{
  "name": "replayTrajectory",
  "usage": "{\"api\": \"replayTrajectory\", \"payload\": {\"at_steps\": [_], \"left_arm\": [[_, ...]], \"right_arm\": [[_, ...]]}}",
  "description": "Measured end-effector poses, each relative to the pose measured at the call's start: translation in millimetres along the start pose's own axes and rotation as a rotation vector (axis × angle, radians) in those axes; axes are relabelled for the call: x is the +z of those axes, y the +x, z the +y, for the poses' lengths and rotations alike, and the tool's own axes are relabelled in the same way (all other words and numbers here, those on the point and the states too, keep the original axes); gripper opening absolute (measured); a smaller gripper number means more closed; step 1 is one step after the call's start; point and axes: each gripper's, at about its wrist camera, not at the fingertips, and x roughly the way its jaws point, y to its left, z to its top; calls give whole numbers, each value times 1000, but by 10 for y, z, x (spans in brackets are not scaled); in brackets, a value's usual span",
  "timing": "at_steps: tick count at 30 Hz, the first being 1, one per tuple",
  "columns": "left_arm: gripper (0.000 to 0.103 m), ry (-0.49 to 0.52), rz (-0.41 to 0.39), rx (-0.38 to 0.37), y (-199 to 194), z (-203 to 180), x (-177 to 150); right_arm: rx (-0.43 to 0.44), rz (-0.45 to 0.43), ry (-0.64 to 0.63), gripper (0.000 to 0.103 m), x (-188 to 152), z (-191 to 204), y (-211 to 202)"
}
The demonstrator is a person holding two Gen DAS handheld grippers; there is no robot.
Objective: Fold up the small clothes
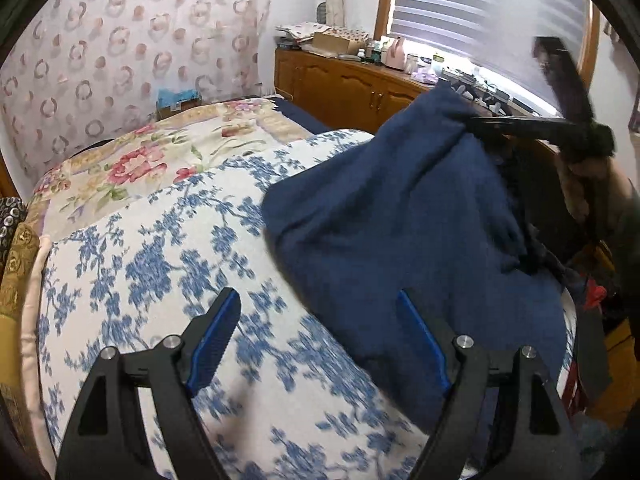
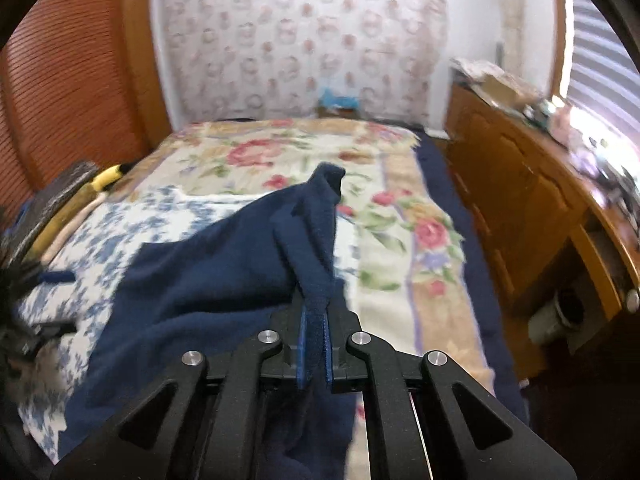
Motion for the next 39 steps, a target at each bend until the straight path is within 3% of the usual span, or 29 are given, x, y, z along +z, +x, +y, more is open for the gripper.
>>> {"api": "replayTrajectory", "payload": {"at_steps": [2, 9, 18, 20, 22, 24, 29, 35, 39], "left_arm": [[81, 5, 5, 5, -16, -46, -68], [81, 18, 25, -5, -102, -292, -311], [81, -4, 24, -42, -282, -537, -566], [81, -19, 26, -54, -330, -592, -645], [81, -21, 23, -64, -387, -670, -722], [81, -15, 16, -64, -442, -728, -776], [81, -21, 11, -103, -547, -770, -818], [78, -12, 40, -132, -503, -847, -906], [71, 14, 82, -152, -399, -959, -993]], "right_arm": [[-39, 5, 34, 20, -84, -88, -21], [26, 7, 34, 38, -673, 13, -411], [111, 65, -62, 38, -1348, 387, -595], [100, 72, -81, 35, -1427, 421, -570], [90, 85, -95, 11, -1497, 413, -539], [116, 77, -81, 2, -1548, 399, -623], [34, -18, -65, 0, -1558, 287, -1055], [17, 13, -9, 0, -1769, 136, -1005], [3, 26, 28, 0, -1887, 59, -992]]}}
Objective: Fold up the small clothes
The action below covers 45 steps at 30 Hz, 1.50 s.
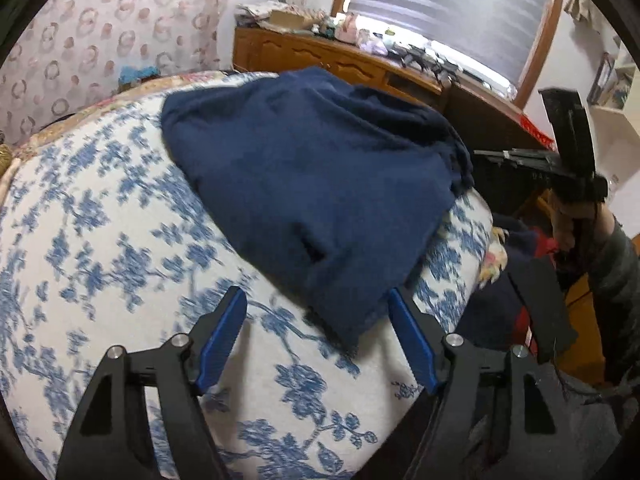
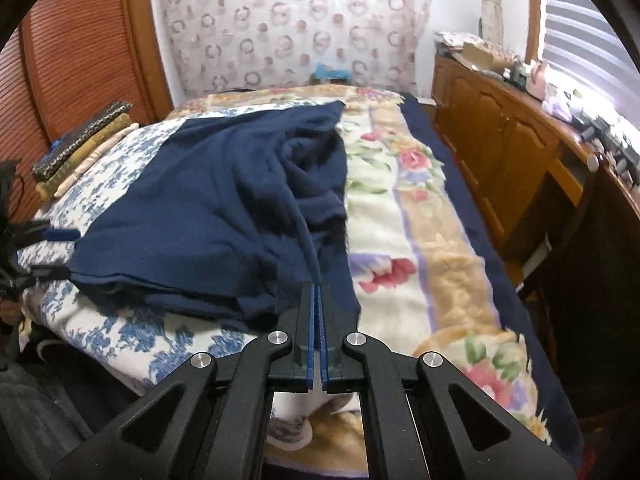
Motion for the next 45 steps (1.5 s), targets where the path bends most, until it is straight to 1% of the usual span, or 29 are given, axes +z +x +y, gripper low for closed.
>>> {"api": "replayTrajectory", "payload": {"at_steps": [1, 2, 3, 5, 7, 8, 9, 10, 11, 12, 13, 15, 17, 19, 22, 26, 28, 31, 36, 41, 42, 45], "left_arm": [[65, 10, 9, -11, 29, -34, -16], [62, 16, 15, -18, 52, -59, -22], [56, 23, 20, -23, 72, -88, -25], [46, 45, 16, -19, 95, -144, -21], [16, 60, 10, 3, 96, -181, 7], [15, 64, 2, 9, 80, -192, 24], [9, 69, -7, 2, 47, -205, 35], [7, 74, -38, -5, -54, -241, 66], [6, 76, -57, -5, -122, -259, 88], [5, 80, -78, -11, -218, -289, 132], [4, 77, -101, -18, -299, -300, 167], [4, 76, -136, -26, -436, -331, 235], [3, 77, -161, -31, -529, -339, 295], [3, 63, -175, -39, -581, -305, 370], [3, 51, -189, -36, -617, -218, 522], [3, 52, -212, -37, -637, -207, 697], [3, 61, -227, -33, -664, -225, 745], [3, 68, -238, -28, -682, -247, 761], [3, 66, -236, -18, -670, -246, 764], [3, 65, -243, -14, -664, -253, 787], [3, 65, -245, -14, -670, -258, 788], [3, 62, -251, -15, -680, -249, 782]], "right_arm": [[1, 2, 8, 0, -17, -26, 2], [-1, 2, 15, 0, -31, -52, -2], [-4, -2, 21, 0, -40, -68, -12], [-1, -14, 26, 0, -42, -76, -36], [12, -43, 34, 0, -17, -54, -97], [21, -58, 34, 0, 5, -30, -120], [23, -69, 32, 0, 16, -7, -143], [28, -88, 23, 0, 43, 40, -181], [35, -101, 12, 1, 69, 90, -211], [44, -116, -4, 8, 96, 143, -247], [57, -131, -28, 20, 131, 226, -286], [94, -137, -60, 34, 179, 351, -307], [133, -136, -87, 39, 206, 480, -305], [154, -137, -123, 48, 222, 600, -284], [193, -118, -178, 55, 240, 767, -231], [215, -111, -245, 62, 228, 910, -210], [209, -100, -279, 65, 203, 981, -175], [189, -69, -307, 66, 158, 1025, -49], [117, -24, -333, 68, 60, 992, 193], [64, 5, -339, 68, -11, 870, 315], [38, 14, -341, 68, -24, 843, 353], [13, 14, -331, 68, -27, 766, 404]]}}
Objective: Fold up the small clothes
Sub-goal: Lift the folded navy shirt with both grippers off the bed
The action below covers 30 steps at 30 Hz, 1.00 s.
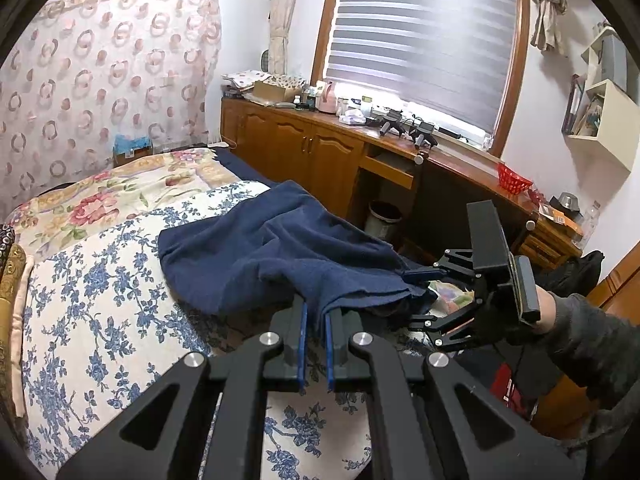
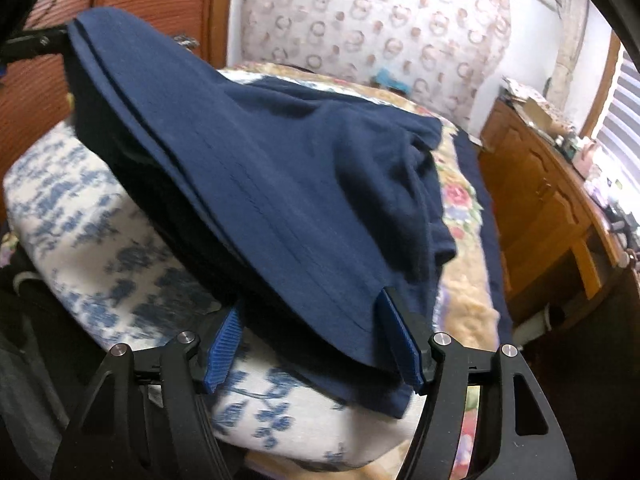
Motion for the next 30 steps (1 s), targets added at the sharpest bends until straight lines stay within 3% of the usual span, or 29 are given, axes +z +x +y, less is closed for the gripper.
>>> {"api": "replayTrajectory", "payload": {"at_steps": [3, 5, 10, 15, 20, 27, 30], "left_arm": [[3, -1, 3, 0, 0, 6, 4], [3, -7, 1, 0, -12, 20, -3], [3, -23, -11, -7, -85, 49, -78], [3, -59, -59, 8, -264, 162, -130], [3, -68, -162, 43, -661, 257, 37], [3, -93, -255, 63, -1189, 397, 77], [3, -98, -236, 96, -1123, 483, 155]], "right_arm": [[-8, 1, 8, 68, -24, -50, 14], [-22, 14, -10, 61, -36, -68, 48], [-20, -20, -55, 8, 11, -20, -43], [-44, -113, -68, 5, 146, -37, -349], [-10, -205, -102, 5, 411, 58, -746], [103, -265, -144, 5, 667, 307, -1274], [86, -272, -189, 5, 813, 346, -1318]]}}
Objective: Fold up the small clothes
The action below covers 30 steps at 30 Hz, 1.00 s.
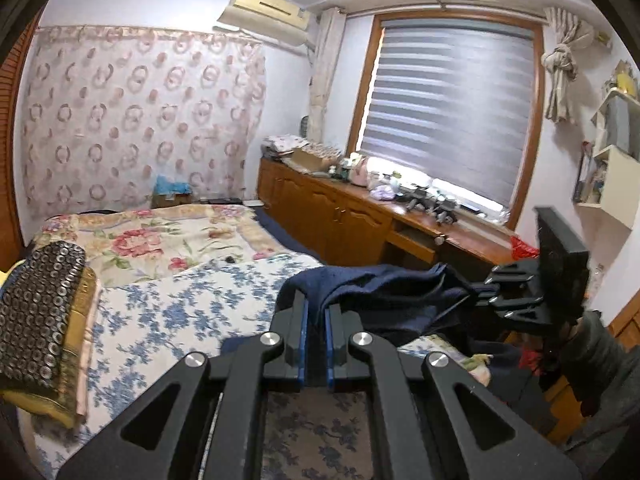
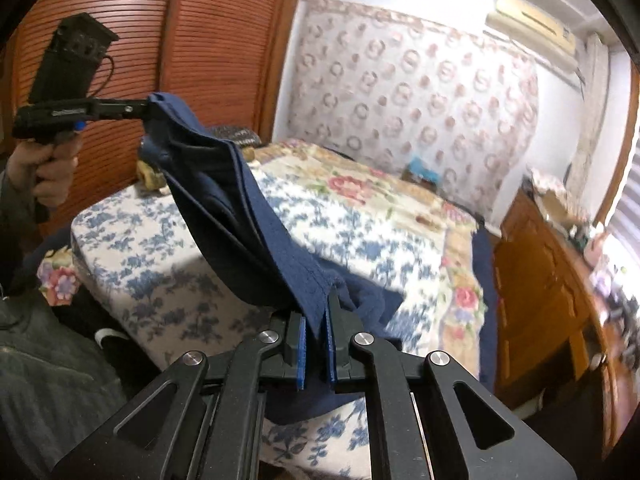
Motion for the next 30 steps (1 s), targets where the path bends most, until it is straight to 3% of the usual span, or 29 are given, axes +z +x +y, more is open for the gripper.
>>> {"api": "replayTrajectory", "payload": {"at_steps": [8, 13, 16, 20, 22, 25, 30], "left_arm": [[9, -32, 212, 106, 841, 466, -247], [22, -49, 309, 131, 1266, 702, -428], [42, -67, 306, 117, 1326, 788, -410], [51, -79, 272, 92, 1292, 855, -328], [53, -68, 283, 88, 1331, 856, -316], [53, -69, 319, 89, 1475, 885, -368], [53, -87, 394, 88, 1728, 965, -537]], "right_arm": [[29, 193, -16, 5, 142, -256, 882], [44, 289, 38, 6, 10, -509, 1597], [50, 272, 157, 18, -45, -757, 1799], [19, 235, 243, 32, -25, -972, 1882], [-30, 214, 267, 41, -2, -1069, 1875], [-131, 151, 300, 42, 23, -1175, 1731], [-129, 115, 354, 52, -71, -1280, 1493]]}}
